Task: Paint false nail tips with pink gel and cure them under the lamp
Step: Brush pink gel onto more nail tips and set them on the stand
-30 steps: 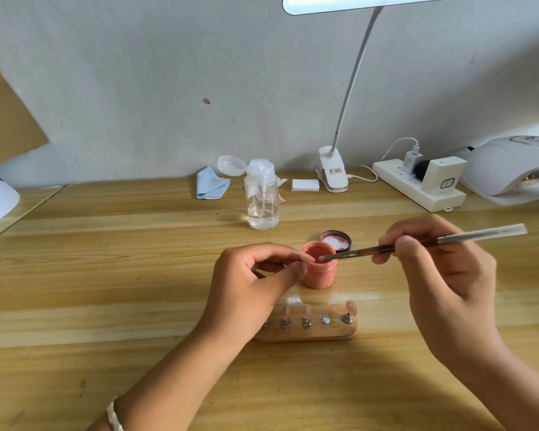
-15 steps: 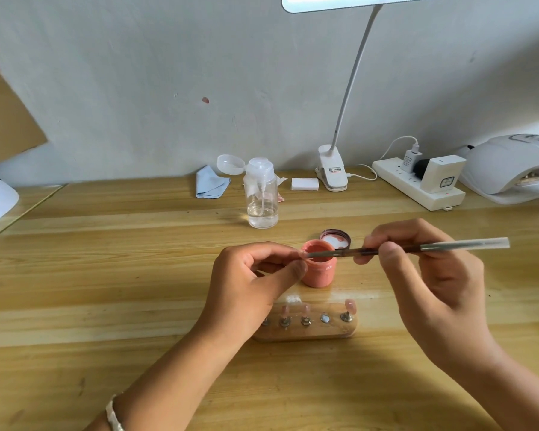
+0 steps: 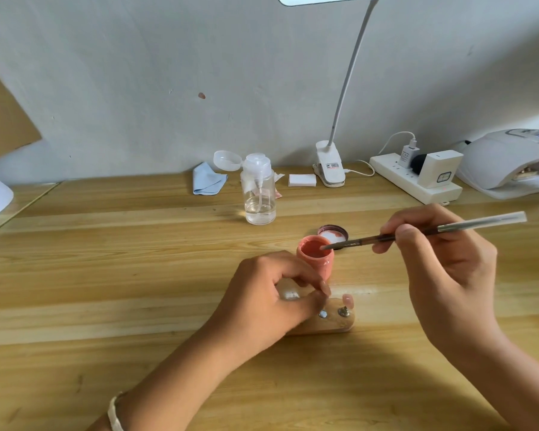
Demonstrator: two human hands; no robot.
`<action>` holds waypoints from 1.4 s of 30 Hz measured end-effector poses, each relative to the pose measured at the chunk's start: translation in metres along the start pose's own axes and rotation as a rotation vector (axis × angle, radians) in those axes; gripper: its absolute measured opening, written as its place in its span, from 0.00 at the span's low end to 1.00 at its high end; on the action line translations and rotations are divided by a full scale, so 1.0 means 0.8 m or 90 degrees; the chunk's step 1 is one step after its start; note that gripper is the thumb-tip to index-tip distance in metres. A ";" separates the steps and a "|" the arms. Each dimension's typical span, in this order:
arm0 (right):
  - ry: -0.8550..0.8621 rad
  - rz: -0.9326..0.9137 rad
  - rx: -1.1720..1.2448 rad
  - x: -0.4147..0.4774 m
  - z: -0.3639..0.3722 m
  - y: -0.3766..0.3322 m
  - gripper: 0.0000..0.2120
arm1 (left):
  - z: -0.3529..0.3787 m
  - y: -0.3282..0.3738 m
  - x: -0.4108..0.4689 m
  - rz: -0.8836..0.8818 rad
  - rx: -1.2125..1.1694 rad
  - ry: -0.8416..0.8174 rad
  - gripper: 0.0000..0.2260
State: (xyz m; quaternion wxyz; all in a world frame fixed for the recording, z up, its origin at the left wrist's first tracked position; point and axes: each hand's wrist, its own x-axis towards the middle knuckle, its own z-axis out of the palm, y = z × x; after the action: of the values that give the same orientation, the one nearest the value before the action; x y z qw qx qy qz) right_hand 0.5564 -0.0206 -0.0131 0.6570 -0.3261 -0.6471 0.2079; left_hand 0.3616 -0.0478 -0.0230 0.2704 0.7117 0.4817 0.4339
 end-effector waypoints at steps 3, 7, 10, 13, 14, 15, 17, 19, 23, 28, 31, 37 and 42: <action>0.006 0.003 0.000 0.001 0.000 0.001 0.08 | 0.002 0.000 -0.002 0.015 0.069 -0.046 0.07; 0.002 -0.001 -0.005 0.001 0.000 0.001 0.08 | 0.006 -0.001 -0.002 0.022 0.140 -0.041 0.05; 0.002 -0.001 -0.007 0.000 -0.001 0.002 0.08 | 0.006 -0.002 -0.002 0.017 0.180 -0.039 0.04; 0.001 -0.003 -0.007 0.001 0.000 0.002 0.08 | 0.005 -0.004 -0.002 0.013 0.202 -0.028 0.05; 0.000 -0.004 -0.008 0.001 0.000 0.003 0.08 | 0.005 -0.005 -0.002 0.015 0.214 -0.025 0.05; 0.000 -0.004 -0.009 0.001 0.000 0.003 0.08 | 0.004 -0.005 -0.002 0.017 0.228 -0.027 0.06; 0.001 -0.003 -0.007 0.001 0.000 0.004 0.08 | 0.001 -0.005 -0.001 0.018 0.266 -0.052 0.10; 0.002 -0.003 -0.006 0.002 0.000 0.004 0.07 | -0.004 -0.006 0.000 0.010 0.306 -0.085 0.15; 0.005 0.000 -0.008 0.001 0.000 0.005 0.08 | -0.012 -0.009 0.002 -0.033 0.306 -0.128 0.12; 0.013 0.005 -0.013 0.002 0.001 0.005 0.07 | -0.015 -0.009 0.004 -0.084 0.210 -0.144 0.11; 0.014 0.008 -0.006 0.002 -0.001 0.006 0.07 | -0.017 -0.011 0.006 -0.110 0.188 -0.125 0.08; 0.007 0.006 -0.004 0.002 -0.002 0.007 0.07 | -0.014 -0.006 0.003 -0.022 0.241 -0.098 0.04; 0.001 0.016 0.023 0.003 -0.002 0.005 0.07 | -0.009 0.003 0.001 0.120 0.328 -0.013 0.06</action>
State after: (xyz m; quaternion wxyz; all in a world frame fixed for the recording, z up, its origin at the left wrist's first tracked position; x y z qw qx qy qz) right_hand 0.5589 -0.0164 -0.0144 0.6606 -0.3228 -0.6384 0.2276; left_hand 0.3561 -0.0484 -0.0173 0.0433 0.8031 0.5050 0.3133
